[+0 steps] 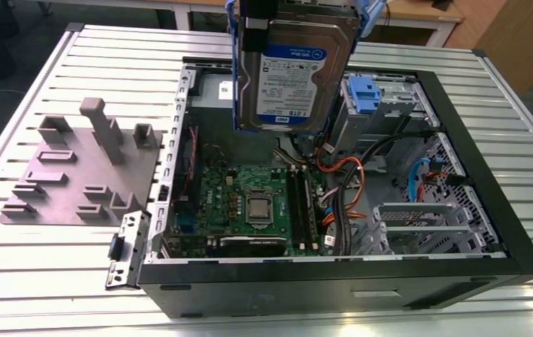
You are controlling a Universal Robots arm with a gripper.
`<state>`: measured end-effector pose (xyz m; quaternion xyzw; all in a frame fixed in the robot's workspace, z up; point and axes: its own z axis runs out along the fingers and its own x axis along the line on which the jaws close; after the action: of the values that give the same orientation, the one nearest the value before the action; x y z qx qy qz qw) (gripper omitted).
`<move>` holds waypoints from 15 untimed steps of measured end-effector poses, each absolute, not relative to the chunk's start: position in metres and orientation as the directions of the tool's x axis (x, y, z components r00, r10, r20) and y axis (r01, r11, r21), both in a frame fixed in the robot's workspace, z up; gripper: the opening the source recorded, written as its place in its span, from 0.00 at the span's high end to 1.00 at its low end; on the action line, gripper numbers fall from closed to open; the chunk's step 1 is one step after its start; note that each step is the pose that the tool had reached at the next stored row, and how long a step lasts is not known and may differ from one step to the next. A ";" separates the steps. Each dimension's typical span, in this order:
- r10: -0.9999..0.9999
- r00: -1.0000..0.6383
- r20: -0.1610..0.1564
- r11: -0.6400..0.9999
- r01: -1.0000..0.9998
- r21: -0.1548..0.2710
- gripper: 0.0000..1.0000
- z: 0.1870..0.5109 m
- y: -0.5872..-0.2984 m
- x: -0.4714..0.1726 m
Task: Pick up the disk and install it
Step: 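Insert the disk into the insertion slot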
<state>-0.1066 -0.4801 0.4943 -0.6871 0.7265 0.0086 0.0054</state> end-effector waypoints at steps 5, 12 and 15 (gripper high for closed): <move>-0.998 -0.056 -0.020 0.056 -0.998 0.006 0.63 0.494 -0.481 -0.085; -0.998 -0.056 -0.020 0.056 -0.998 0.006 0.63 0.492 -0.486 -0.077; -0.998 -0.056 -0.020 0.056 -0.998 0.006 0.63 0.492 -0.491 -0.076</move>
<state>-0.0765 -0.4914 0.4917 -0.6871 0.7265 0.0088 0.0052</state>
